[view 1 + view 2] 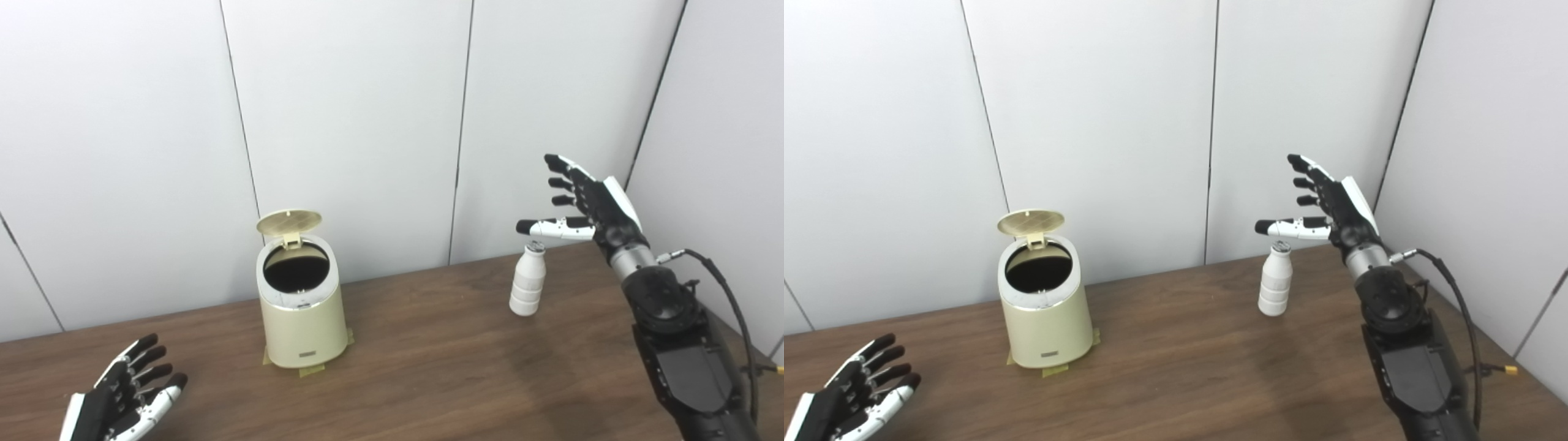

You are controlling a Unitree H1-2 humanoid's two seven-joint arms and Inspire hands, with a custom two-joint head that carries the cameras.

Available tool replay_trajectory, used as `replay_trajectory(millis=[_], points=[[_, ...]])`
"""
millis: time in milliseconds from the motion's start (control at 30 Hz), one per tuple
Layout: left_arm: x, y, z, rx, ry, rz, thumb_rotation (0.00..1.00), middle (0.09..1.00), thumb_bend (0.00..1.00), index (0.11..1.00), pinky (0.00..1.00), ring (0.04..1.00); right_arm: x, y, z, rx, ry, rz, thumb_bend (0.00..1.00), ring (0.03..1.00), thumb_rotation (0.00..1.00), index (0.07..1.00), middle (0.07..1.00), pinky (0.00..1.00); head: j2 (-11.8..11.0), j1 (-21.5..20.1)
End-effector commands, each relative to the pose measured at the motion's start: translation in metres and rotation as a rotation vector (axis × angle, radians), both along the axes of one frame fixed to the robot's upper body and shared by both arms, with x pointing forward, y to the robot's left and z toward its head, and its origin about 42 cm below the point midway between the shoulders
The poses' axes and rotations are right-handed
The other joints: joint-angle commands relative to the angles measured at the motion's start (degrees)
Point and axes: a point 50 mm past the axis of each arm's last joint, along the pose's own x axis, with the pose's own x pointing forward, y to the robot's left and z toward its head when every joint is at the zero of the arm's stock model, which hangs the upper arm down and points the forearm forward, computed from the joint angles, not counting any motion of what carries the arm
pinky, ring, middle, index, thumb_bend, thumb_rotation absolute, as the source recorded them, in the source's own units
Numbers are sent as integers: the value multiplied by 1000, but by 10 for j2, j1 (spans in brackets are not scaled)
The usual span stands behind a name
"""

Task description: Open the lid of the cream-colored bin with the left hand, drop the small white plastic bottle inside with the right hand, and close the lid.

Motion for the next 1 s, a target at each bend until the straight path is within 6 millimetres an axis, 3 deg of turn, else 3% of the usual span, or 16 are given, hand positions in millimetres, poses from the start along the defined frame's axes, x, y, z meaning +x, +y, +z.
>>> replay_trajectory(millis=[0, 167, 333, 433, 533, 733, 967], points=[[10, 1, 26, 10, -88, -17, 94, 842, 537, 881, 661, 776, 1, -10, 25, -12, -61, 2, 923, 887, 260, 934, 936, 815, 0, -1], [9, 0, 28, 9, -87, -21, 56, 834, 526, 879, 657, 763, 2, -15, 11, 17, -25, 4, 944, 905, 272, 955, 940, 860, 4, 0], [7, 0, 31, 1, -84, -21, 6, 837, 502, 881, 659, 764, 1, -17, -6, 42, 27, 23, 835, 929, 174, 975, 954, 870, 6, -2], [7, -1, 32, 11, -85, -18, 0, 831, 512, 877, 656, 758, 2, -18, -19, 42, 60, 24, 855, 912, 189, 987, 965, 829, 8, -3], [6, -1, 34, 3, -81, -18, 0, 829, 499, 880, 653, 753, 2, -18, -33, 54, 83, 17, 834, 923, 172, 991, 971, 851, 10, -4], [6, -2, 36, 2, -72, -20, 0, 835, 473, 887, 670, 762, 1, -16, -54, 103, 112, 8, 898, 942, 203, 980, 978, 869, 12, -4], [5, -3, 38, -2, -67, -21, 0, 833, 489, 889, 669, 760, 2, -15, -73, 117, 135, -16, 886, 894, 168, 950, 934, 836, 15, -4]])
